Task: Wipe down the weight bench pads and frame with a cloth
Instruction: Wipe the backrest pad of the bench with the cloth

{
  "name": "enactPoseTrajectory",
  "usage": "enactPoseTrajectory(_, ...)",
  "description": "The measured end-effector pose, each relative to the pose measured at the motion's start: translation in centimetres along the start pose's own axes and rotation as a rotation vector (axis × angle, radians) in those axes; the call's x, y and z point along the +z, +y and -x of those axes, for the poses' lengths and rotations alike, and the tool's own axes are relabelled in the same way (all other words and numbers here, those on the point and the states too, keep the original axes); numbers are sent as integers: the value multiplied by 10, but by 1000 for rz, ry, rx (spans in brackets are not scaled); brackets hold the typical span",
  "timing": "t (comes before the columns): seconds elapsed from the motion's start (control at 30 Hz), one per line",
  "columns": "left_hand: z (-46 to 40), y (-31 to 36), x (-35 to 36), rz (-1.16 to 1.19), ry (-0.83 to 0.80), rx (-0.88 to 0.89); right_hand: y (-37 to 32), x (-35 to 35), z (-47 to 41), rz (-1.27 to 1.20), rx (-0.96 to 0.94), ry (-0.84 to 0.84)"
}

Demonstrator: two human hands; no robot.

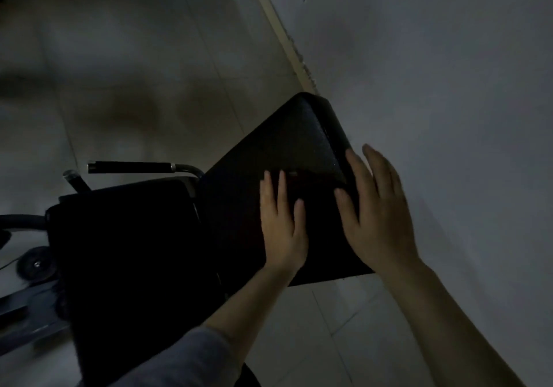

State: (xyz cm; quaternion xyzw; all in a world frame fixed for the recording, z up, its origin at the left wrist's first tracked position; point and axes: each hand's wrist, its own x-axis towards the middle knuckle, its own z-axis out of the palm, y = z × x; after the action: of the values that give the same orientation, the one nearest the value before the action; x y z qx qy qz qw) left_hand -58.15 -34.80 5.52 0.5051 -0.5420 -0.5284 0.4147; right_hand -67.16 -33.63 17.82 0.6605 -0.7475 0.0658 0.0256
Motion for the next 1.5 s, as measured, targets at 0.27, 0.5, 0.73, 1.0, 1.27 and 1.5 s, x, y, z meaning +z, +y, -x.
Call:
enactPoseTrajectory(0.27,-136,30,-7,-60,452,15,2,13,-16,-226,341,-128)
enactPoseTrajectory(0.5,-123,9,-1,-103,342,219,3,18,-16,-121,329,-87)
enactPoseTrajectory(0.73,-53,-12,4,-256,124,221,-1,17,-16,-45,332,-83)
enactPoseTrajectory(1.0,64,-64,17,-293,9,31,-12,19,-7,125,268,-38)
enactPoseTrajectory(1.27,-105,-41,-16,-203,181,-223,-17,33,-12,233,248,-5)
enactPoseTrajectory(1.5,-132,-42,-27,-207,130,-181,-17,36,-16,262,269,11)
